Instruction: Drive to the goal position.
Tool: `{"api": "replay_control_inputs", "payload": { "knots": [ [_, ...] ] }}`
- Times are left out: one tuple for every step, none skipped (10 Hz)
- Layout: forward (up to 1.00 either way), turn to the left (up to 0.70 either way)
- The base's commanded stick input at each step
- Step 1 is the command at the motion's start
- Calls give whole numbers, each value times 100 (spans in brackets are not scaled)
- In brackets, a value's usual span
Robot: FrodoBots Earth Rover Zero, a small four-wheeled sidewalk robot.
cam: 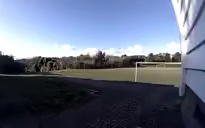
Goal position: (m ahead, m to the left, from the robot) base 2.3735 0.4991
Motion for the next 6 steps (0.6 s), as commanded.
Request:
{"api": "replay_control_inputs", "payload": {
  "knots": [
    [4, 0],
    [1, 0],
    [1, 0],
    [4, 0],
    [1, 0],
    [1, 0]
  ]
}}
